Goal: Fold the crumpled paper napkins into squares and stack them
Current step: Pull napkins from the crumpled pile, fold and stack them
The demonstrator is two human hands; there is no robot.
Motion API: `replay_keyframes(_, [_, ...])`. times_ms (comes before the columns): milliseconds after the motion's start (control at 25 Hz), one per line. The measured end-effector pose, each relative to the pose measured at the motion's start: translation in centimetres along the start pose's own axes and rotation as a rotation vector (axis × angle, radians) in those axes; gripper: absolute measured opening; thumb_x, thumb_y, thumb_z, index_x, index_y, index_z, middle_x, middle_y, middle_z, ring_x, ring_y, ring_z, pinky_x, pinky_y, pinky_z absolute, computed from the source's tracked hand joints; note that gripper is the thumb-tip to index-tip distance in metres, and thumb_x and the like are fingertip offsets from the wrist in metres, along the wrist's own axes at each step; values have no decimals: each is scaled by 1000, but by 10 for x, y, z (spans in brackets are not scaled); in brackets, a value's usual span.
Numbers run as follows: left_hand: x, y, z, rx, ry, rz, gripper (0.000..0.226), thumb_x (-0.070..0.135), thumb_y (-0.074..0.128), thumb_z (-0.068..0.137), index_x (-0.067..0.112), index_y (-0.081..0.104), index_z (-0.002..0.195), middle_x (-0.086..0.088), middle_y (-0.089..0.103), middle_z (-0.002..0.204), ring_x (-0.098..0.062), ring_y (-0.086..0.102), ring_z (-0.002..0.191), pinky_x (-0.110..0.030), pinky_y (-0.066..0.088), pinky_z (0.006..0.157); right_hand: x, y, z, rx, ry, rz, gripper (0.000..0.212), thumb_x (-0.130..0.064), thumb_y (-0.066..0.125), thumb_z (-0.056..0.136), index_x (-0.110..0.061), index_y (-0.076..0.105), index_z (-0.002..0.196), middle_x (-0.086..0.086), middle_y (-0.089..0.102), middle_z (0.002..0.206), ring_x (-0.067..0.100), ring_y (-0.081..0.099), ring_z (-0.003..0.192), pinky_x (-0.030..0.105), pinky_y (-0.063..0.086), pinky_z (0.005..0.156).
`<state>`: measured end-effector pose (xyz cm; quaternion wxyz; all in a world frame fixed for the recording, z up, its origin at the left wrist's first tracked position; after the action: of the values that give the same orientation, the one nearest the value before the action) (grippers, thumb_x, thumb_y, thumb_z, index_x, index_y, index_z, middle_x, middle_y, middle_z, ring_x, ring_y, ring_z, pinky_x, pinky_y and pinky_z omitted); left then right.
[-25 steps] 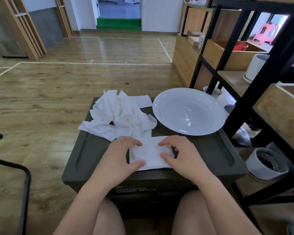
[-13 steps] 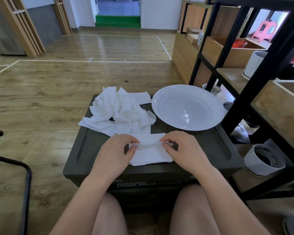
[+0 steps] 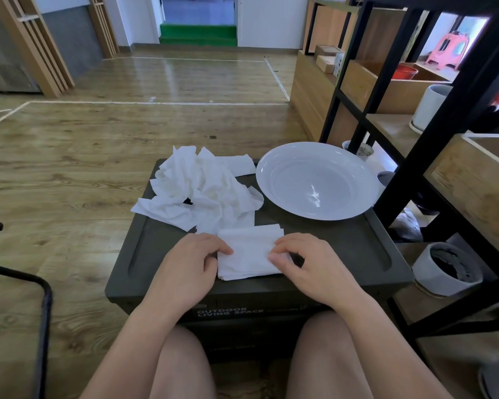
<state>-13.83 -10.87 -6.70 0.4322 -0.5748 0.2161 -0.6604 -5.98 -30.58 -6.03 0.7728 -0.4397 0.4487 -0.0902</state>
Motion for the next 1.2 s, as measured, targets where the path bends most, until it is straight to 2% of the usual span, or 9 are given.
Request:
replay_keyframes(120, [4, -11, 19, 115, -31, -46, 28, 15, 53, 88, 39, 66, 97, 29, 57, 95, 8, 46, 88, -9, 34, 75, 2, -6, 17, 131, 37, -46, 23, -40, 51, 91, -28, 68, 101, -14, 64, 100, 3, 52, 98, 12, 36, 82])
replay_keyframes(240, [13, -2, 41, 23, -4, 15, 18, 28, 54, 93, 30, 67, 104, 20, 58, 98, 0, 48, 92, -17, 34, 77, 8, 1, 35, 71, 100, -123, 22, -28, 52, 95, -23, 67, 110, -7, 58, 106, 9, 47, 105, 15, 31, 83])
replay_keyframes(400, [8, 15, 51, -158, -64, 58, 6, 36, 63, 86, 32, 66, 91, 15, 58, 90, -3, 49, 85, -17, 33, 69, 11, 8, 41, -7, 127, -130, 17, -29, 58, 92, -23, 70, 101, -4, 54, 105, 11, 44, 104, 18, 32, 84])
replay_keyframes(520, [8, 12, 50, -168, -88, 23, 11, 36, 68, 83, 38, 58, 77, 16, 58, 88, 1, 50, 82, -12, 32, 65, 11, 7, 41, -12, 109, -133, 12, -30, 61, 90, -26, 69, 97, -10, 54, 100, 8, 45, 100, 16, 30, 81])
replay_keyframes(760, [14, -5, 46, -140, -180, -389, 15, 51, 57, 85, 37, 62, 87, 17, 67, 88, 3, 59, 82, -18, 39, 68, 1, -15, 34, 88, 80, 251, 14, -25, 62, 87, -37, 63, 81, -25, 65, 87, -4, 58, 88, 6, 44, 74])
replay_keyframes(880, [20, -9, 46, -201, -158, -444, 19, 50, 55, 88, 36, 68, 91, 21, 69, 83, 8, 59, 75, -18, 39, 68, -4, -23, 34, 98, 67, 311, 13, -26, 61, 87, -38, 58, 85, -24, 66, 86, 9, 62, 79, 18, 49, 70])
replay_keyframes(960, [23, -8, 45, -226, -148, -481, 12, 43, 63, 86, 35, 72, 88, 21, 71, 84, 7, 62, 80, -16, 42, 73, -6, -27, 35, 110, 64, 304, 16, -25, 62, 87, -39, 57, 86, -21, 67, 86, 11, 62, 81, 21, 50, 71])
replay_keyframes(1080, [25, -9, 45, -207, -168, -469, 3, 36, 72, 80, 37, 74, 83, 14, 72, 79, 0, 62, 73, -15, 46, 72, -10, -30, 36, 124, 63, 357, 23, -17, 64, 86, -39, 59, 86, -17, 68, 86, 7, 64, 85, 17, 51, 72])
replay_keyframes(1200, [27, -9, 43, -197, -162, -454, 4, 32, 75, 79, 36, 74, 81, 21, 69, 71, 7, 56, 61, -10, 43, 64, -13, -31, 34, 107, 62, 450, 25, -12, 67, 84, -36, 62, 90, -18, 69, 86, 2, 64, 85, 12, 50, 71])
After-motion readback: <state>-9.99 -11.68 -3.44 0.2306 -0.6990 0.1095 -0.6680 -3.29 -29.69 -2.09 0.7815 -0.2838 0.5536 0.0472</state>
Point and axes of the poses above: each hand's wrist, its own z-axis towards the middle knuckle, its own y-axis out of the palm, x = y × z, the point moved 5 cm from there along z, towards the middle knuckle
